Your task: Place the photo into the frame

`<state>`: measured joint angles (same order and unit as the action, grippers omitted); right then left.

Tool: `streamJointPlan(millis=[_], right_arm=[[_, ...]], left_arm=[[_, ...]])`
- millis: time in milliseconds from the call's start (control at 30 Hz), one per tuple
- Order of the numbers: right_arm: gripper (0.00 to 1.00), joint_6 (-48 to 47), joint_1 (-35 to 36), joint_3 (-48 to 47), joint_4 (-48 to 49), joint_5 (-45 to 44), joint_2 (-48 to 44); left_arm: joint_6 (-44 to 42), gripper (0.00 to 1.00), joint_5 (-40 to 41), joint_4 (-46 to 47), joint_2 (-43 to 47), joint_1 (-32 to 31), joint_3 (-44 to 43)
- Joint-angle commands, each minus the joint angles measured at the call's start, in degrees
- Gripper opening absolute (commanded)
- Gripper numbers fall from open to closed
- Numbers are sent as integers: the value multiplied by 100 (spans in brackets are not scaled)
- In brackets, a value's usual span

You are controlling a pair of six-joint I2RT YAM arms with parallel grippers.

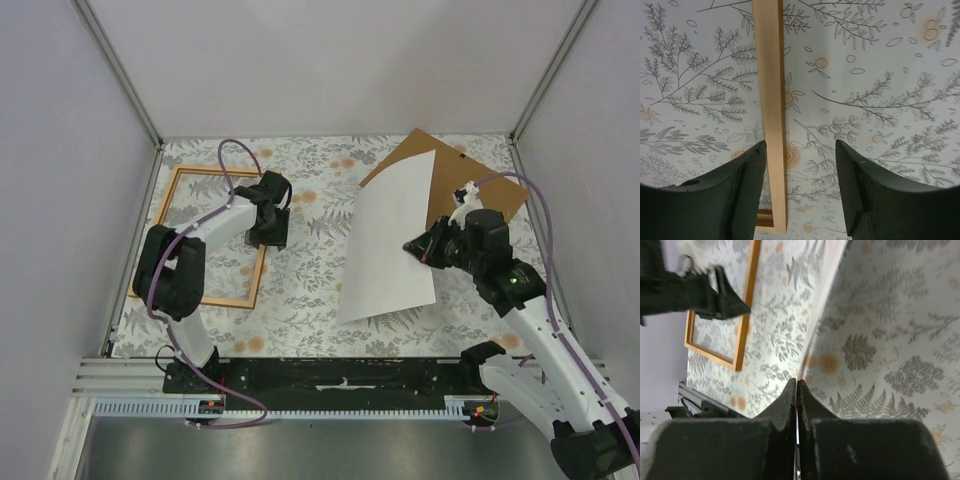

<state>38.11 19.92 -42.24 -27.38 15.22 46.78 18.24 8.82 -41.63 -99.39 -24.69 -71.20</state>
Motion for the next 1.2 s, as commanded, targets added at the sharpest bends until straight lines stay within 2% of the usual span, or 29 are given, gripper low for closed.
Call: streamJointPlan(millis=[0,500,600,833,933,1167], right_arm=[[3,-515,-6,-995,-997,-722,-47],[4,-743,-94,-1937,-1332,-916,-29],[4,-778,-94,-2034,-1384,-968,-3],[4,-849,-120,-2306,-1428,-1091,225],[4,-866,-120,-2482,-1428,-1100,392],[3,-981,-138,-3325,-1481,-1364,937]], left_arm=[[-400,63,506,-56,-387,43,-482],[-725,55,252,181,-933,245,-377],[-681,50,147,251,-898,245,-325],[-462,29,-486,418,-722,201,-202],[-260,23,-732,489,-652,79,-158],[1416,15,-1075,910,-546,-668,-175]])
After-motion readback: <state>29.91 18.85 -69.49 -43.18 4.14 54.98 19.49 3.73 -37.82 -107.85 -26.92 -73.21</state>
